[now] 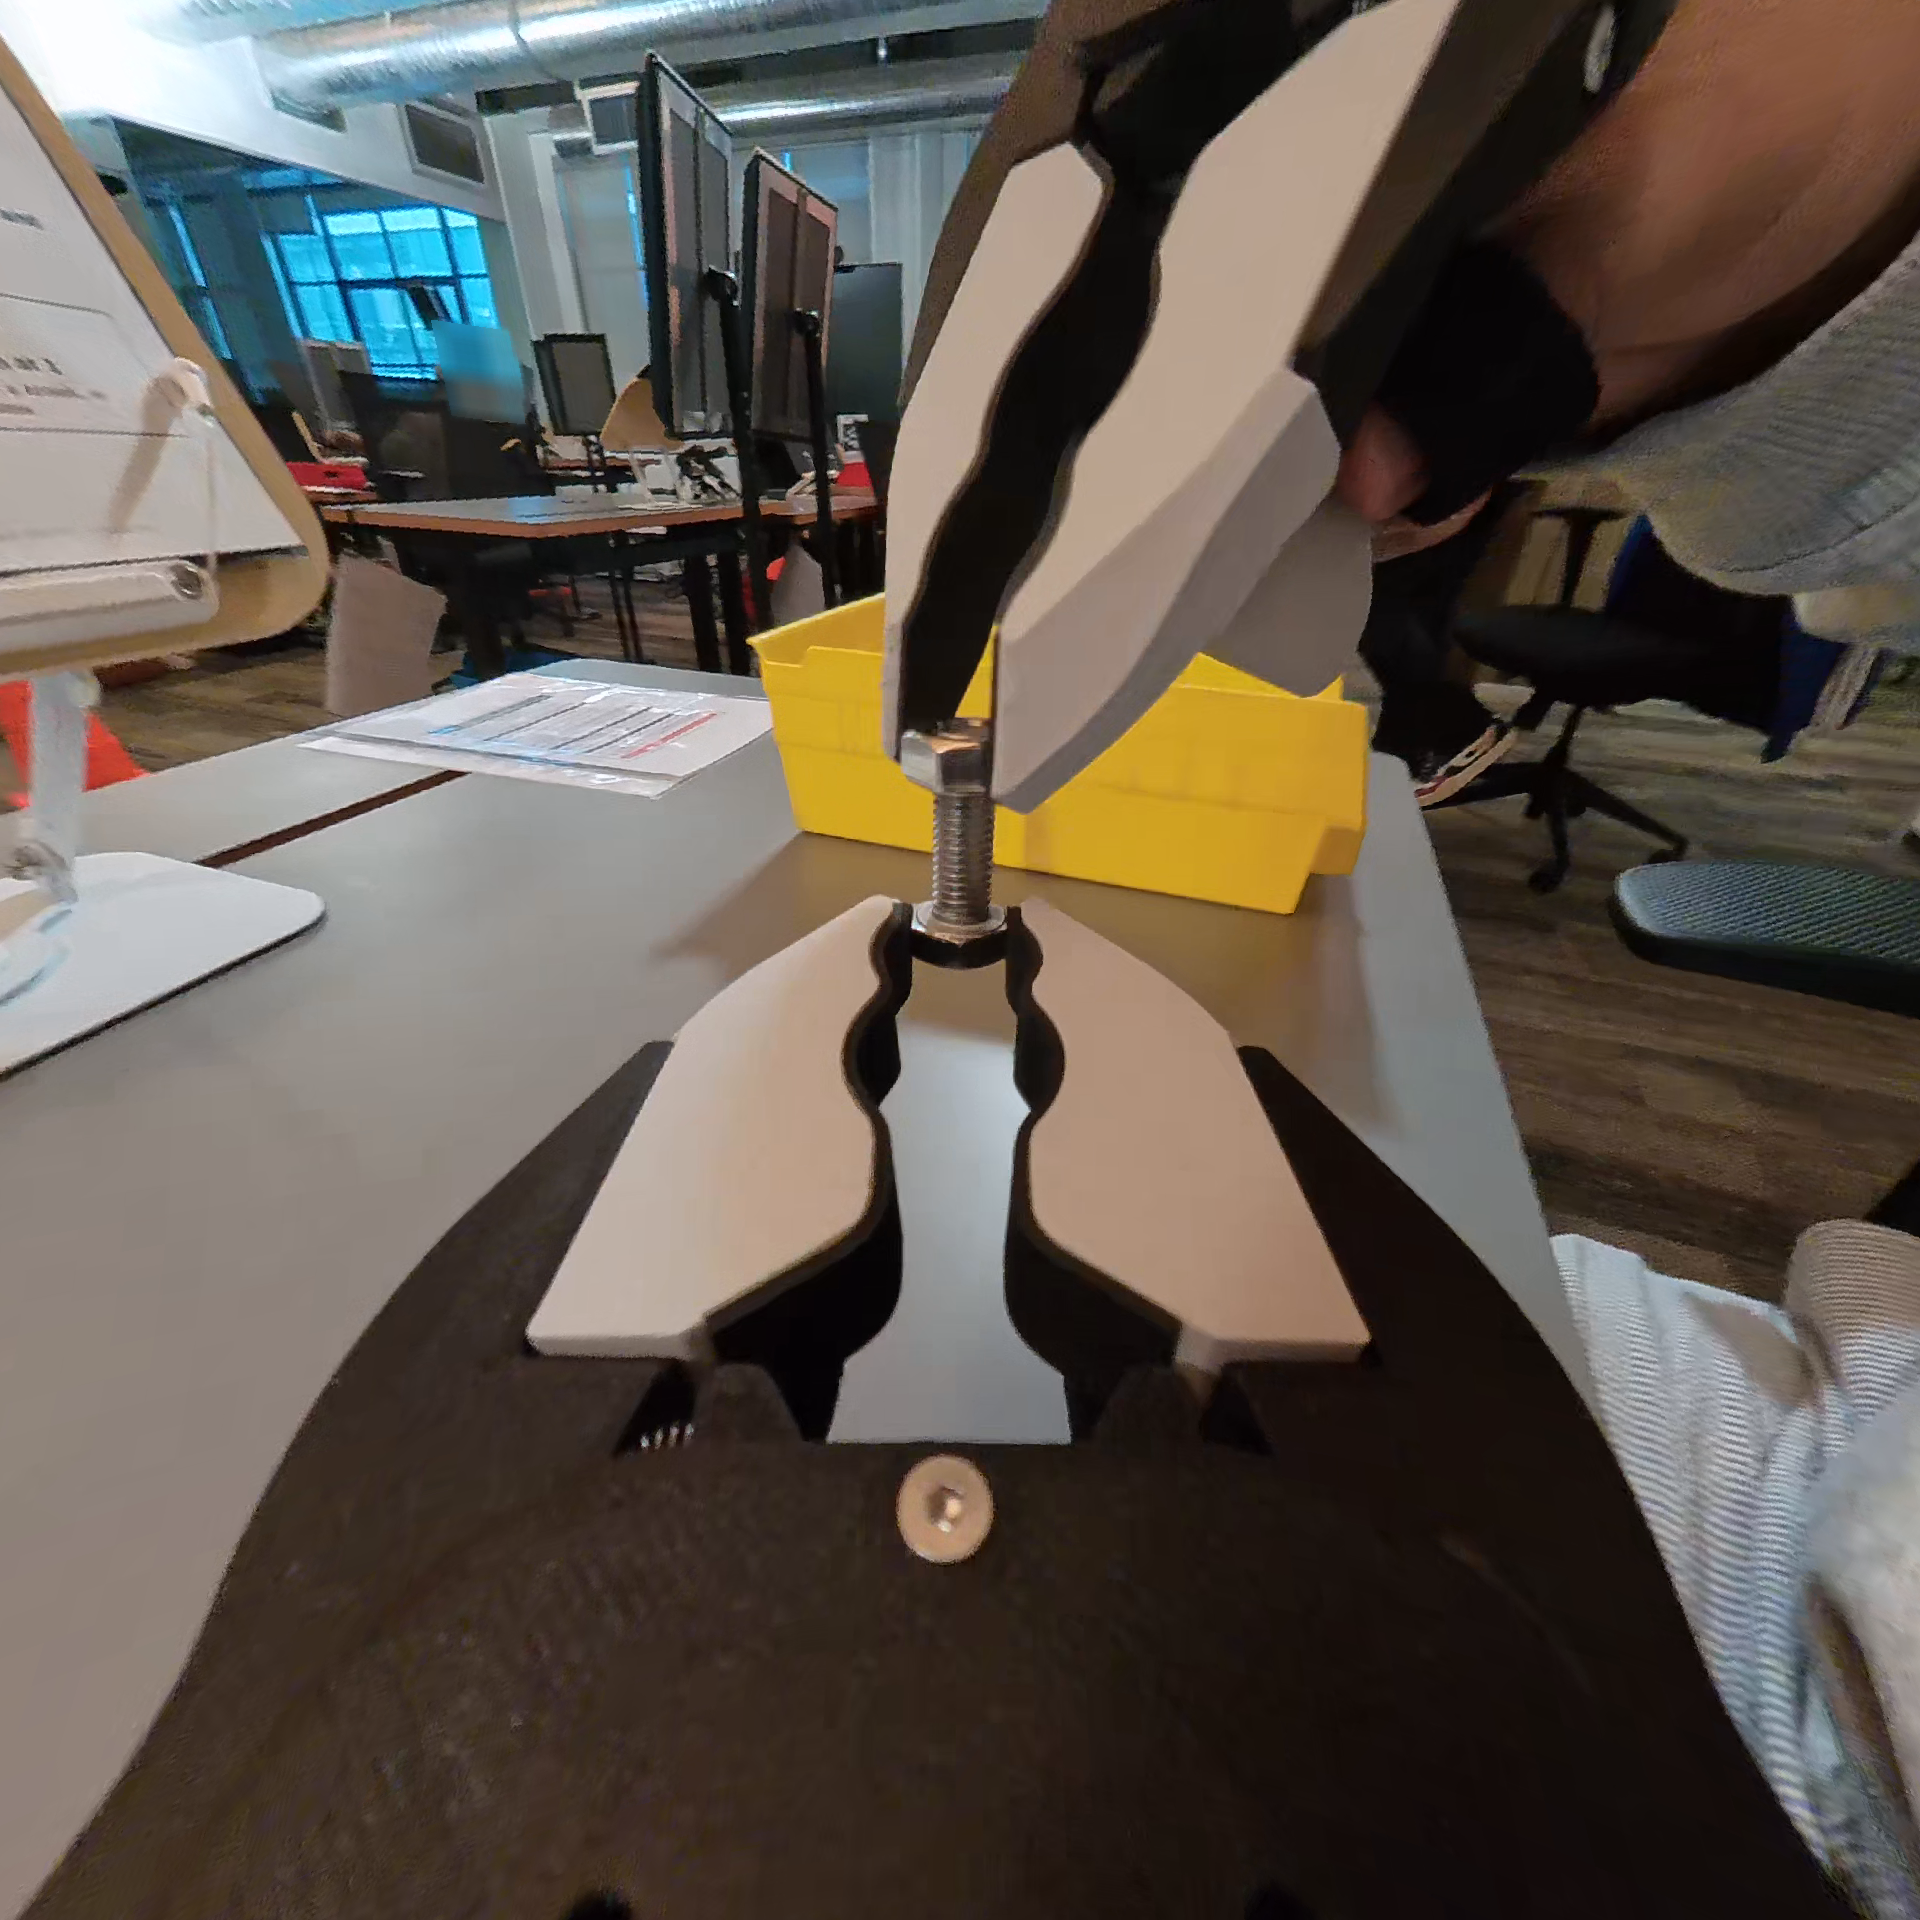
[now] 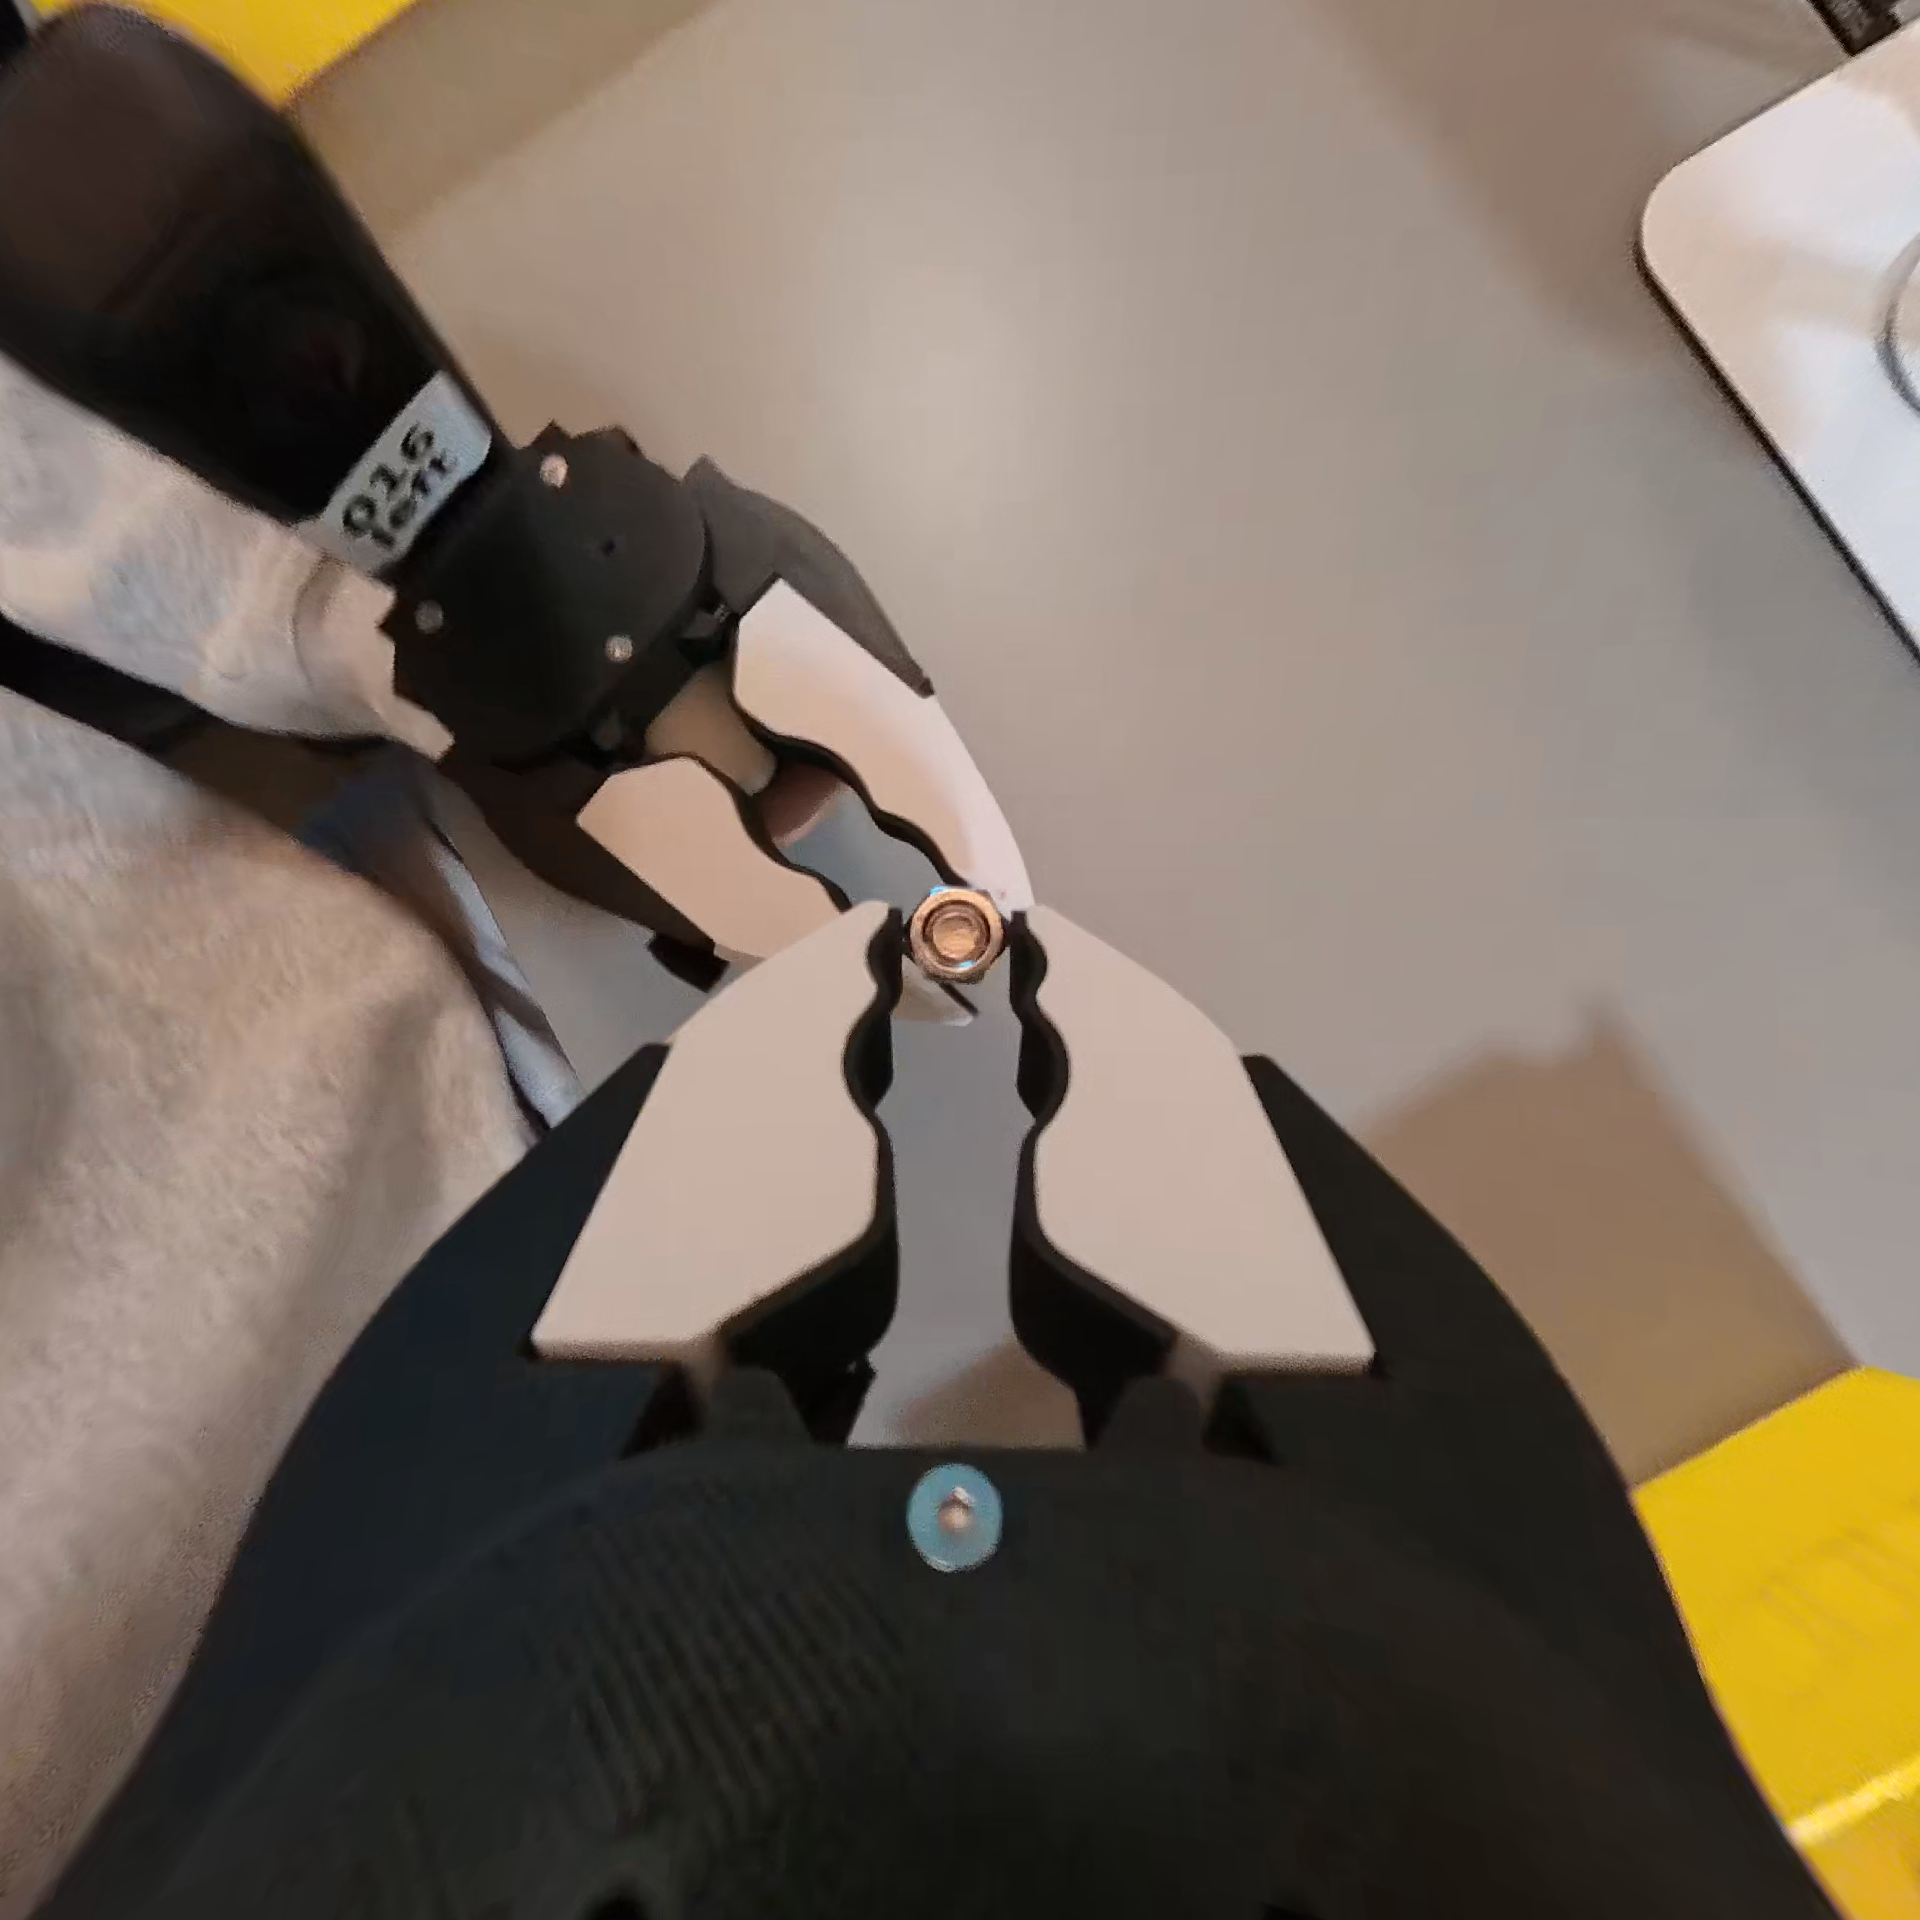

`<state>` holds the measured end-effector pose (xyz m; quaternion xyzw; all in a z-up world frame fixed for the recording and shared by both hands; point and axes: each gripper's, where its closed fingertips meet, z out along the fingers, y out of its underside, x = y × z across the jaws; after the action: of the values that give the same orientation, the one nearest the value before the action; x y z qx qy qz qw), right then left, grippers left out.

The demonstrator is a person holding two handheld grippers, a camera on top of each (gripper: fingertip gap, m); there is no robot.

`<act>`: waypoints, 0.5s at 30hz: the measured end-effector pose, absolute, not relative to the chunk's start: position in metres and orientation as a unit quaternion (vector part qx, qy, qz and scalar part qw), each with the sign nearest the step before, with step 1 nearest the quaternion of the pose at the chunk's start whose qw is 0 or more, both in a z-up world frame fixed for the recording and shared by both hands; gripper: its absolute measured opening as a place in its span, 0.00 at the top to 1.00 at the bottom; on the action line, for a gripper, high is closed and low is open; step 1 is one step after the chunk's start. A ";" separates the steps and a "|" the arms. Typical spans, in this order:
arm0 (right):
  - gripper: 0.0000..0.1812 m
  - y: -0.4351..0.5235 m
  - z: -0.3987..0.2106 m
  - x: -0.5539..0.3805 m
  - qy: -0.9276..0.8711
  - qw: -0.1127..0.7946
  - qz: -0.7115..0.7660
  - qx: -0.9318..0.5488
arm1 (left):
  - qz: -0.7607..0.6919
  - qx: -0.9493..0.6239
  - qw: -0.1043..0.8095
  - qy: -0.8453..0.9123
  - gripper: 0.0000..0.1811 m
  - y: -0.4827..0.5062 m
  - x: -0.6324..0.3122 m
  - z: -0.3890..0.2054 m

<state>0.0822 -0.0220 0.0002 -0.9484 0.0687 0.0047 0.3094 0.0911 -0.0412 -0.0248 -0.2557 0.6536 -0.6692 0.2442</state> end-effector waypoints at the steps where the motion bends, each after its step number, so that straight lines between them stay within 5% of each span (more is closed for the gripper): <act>1: 0.89 -0.024 0.001 0.080 0.047 0.295 0.001 -0.954 | -0.676 -0.255 0.229 0.652 0.91 -0.043 0.089 -0.024; 15: 0.89 -0.044 0.011 0.030 -0.203 0.208 -0.014 -0.957 | -0.749 -0.126 0.071 0.646 0.90 -0.073 0.039 -0.011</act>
<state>0.0300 -0.0439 0.0107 -0.9567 -0.2030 -0.0139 0.2083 0.0392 -0.0729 -0.0113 -0.1260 0.6462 -0.7493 0.0705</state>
